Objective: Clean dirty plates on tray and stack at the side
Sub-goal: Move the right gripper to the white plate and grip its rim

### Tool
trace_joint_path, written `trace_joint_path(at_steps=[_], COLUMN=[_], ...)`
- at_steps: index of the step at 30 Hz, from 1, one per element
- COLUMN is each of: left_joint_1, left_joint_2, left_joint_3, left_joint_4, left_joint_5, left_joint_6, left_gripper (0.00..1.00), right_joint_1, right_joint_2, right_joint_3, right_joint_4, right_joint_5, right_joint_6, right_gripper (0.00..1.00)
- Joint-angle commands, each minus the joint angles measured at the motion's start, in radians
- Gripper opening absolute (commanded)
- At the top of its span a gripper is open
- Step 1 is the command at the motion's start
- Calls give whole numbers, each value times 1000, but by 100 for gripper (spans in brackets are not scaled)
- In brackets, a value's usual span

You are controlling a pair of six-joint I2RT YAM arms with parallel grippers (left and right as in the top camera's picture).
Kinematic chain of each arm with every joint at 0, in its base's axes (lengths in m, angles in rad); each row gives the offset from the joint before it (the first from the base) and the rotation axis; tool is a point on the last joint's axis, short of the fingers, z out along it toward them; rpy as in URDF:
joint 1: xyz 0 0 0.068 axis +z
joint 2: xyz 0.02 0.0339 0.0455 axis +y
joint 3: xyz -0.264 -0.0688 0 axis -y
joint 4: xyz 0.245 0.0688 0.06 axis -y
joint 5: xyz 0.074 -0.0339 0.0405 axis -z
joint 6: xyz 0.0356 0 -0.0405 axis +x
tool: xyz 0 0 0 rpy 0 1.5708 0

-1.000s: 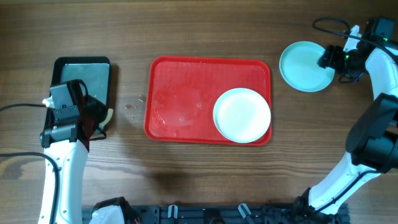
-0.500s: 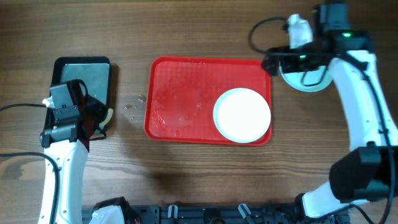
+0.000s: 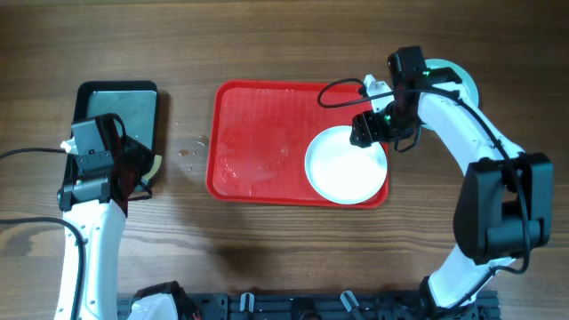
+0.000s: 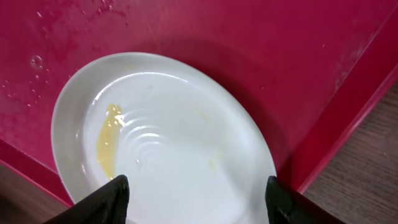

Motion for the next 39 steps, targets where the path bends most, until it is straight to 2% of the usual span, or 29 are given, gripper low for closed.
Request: trace_joint_path(at_steps=[1,7,13,18,24,29,31,32,34,35,39], left_joint_1=[4,4,4,4,4,4,4,4,4,4,4], left_joint_2=[-8,-8,-8,-8,-8,-8,-8,-8,-8,-8,-8], left_joint_3=[-5,-5,-5,-5,-5,-5,-5,-5,-5,-5,-5], left_joint_4=[3,3,3,3,4,6,7,6,4,3,4], left_joint_5=[4,4,4,4,4,4,4,4,4,4,4], left_joint_6=[-10,-10,-10,-10,-10,-10,-10,-10,-10,-10,-10], left_gripper=[4,4,4,4,4,4,4,4,4,4,4], right_joint_1=[3,3,3,3,3,28,47,51,50,49,56], right_joint_2=[12,39,70,110,114,114,114,114,114,114,114], right_joint_3=[-15,-15,-15,-15,-15,-15,-14,-13,-12,-11,-12], right_joint_4=[22,67,98,56,-6,62,100,106,82,54,-74], right_joint_5=[21,137,133,111,-24,-289,-277,-235,-150,-124,-24], right_joint_6=[0,-1,2,38,56,99,107,131,227,247,251], right_gripper=[67,68,67,56,55,56,56,61,82,88,92])
